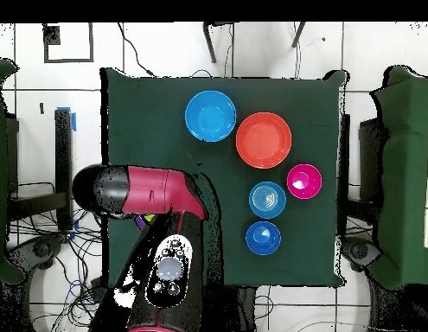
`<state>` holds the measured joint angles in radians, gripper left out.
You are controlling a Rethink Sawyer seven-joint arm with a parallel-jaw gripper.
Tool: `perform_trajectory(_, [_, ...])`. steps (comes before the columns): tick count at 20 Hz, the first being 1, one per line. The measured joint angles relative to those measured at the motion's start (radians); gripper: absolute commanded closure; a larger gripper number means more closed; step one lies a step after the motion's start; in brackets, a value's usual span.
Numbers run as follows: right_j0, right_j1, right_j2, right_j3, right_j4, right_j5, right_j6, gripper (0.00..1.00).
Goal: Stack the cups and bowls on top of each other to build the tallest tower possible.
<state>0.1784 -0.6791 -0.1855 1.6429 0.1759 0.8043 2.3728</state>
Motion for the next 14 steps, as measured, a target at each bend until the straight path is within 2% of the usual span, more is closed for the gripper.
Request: perform_trajectory(14, [0.01,0.0,0.0,0.039,-0.003,-0.002,0.0,1.0])
